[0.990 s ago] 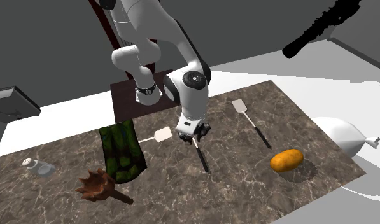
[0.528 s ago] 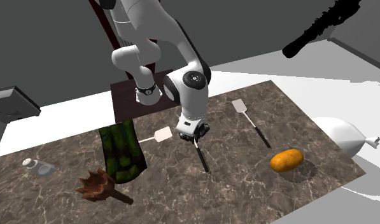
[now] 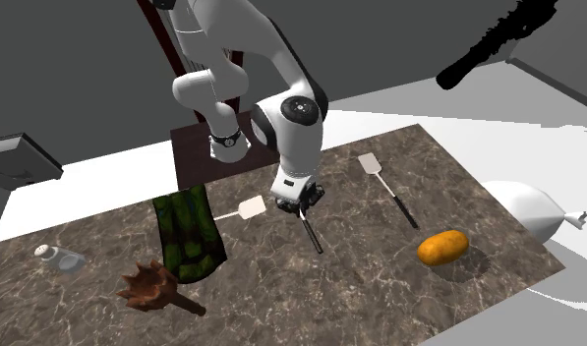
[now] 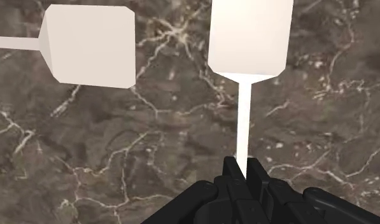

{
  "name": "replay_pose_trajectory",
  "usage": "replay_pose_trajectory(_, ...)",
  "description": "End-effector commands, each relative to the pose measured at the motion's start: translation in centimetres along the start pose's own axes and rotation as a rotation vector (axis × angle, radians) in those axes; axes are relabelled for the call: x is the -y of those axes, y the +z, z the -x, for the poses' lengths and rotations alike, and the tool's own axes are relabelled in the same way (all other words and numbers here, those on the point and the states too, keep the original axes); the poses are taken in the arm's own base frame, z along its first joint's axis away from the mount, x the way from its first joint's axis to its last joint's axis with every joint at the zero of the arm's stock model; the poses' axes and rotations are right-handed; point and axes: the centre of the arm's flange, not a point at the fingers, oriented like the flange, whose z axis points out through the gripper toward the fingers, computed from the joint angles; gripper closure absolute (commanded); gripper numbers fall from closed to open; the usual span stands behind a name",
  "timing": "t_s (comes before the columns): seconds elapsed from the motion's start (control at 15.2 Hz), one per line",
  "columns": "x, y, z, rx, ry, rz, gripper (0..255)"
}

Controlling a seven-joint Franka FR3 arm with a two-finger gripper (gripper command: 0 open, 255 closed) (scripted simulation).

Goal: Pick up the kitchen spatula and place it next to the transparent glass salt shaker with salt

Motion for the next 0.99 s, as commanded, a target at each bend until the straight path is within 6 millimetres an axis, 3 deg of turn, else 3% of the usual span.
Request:
replay_pose_trajectory(0.0,0.1,-1.1,-0.1,0.0,0.0,0.0,255)
replay_pose_trajectory(0.92,0.1,-8.5,-0.6,0.0,0.0,0.0,255)
